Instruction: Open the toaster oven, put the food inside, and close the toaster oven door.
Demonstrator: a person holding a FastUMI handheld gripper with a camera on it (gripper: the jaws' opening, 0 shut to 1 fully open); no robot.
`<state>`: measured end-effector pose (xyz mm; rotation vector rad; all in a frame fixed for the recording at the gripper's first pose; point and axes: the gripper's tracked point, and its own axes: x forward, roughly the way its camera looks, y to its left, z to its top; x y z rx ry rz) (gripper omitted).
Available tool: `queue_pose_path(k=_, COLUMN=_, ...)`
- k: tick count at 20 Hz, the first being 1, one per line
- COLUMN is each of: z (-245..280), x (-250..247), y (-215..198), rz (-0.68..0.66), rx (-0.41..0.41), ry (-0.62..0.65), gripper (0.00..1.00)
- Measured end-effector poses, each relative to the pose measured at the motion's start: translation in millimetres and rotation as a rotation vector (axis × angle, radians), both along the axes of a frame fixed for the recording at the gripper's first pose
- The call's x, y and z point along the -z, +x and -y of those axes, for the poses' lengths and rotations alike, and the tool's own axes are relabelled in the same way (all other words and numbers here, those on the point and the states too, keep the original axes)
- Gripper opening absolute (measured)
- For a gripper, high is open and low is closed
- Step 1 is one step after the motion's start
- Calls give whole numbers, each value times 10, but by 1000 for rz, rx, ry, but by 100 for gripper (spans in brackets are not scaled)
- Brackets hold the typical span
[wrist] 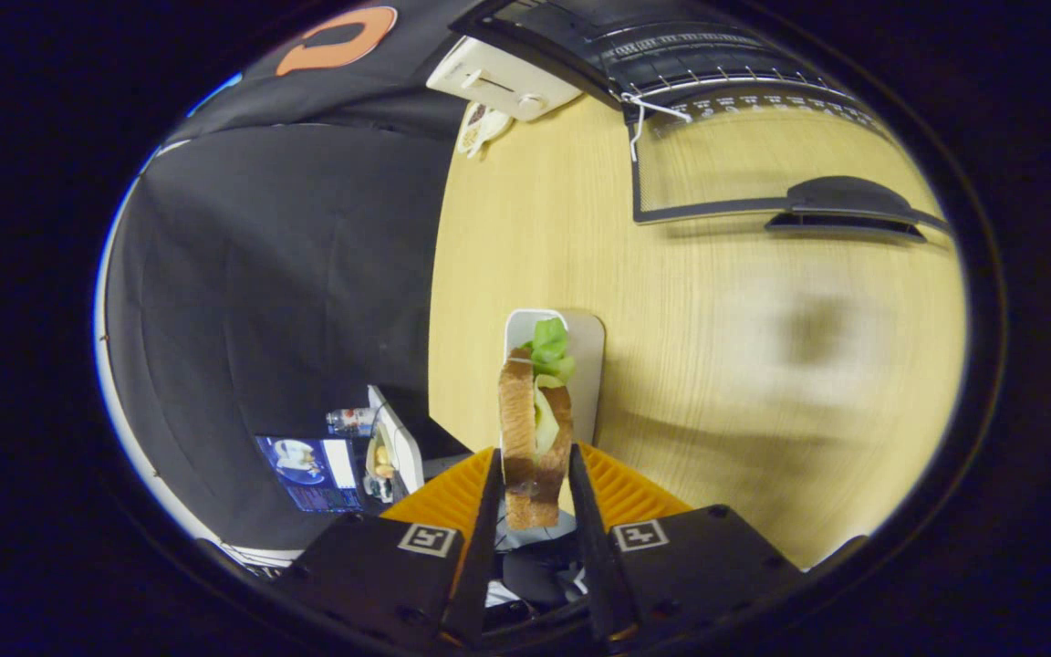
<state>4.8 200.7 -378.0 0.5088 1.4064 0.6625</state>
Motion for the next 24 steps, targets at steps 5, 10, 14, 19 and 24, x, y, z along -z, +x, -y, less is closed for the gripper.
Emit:
queue_pose_path(k=5, z=63, x=-139, y=-11, rz=-14, rx=11, ry=26, gripper=35)
queue_pose_path(k=10, z=117, x=-556, y=-21, rz=29, rx=36, ry=110, gripper=33)
queue_pose_path(k=14, z=248, x=-956, y=111, rz=107, rx=83, ry=184, gripper=33)
queue_pose_path(k=19, z=636, x=-1298, y=440, rz=219, rx=217, ry=245, gripper=33)
queue_pose_path(k=24, z=1156, x=-1288, y=984, rz=275, rx=447, ry=273, gripper=33)
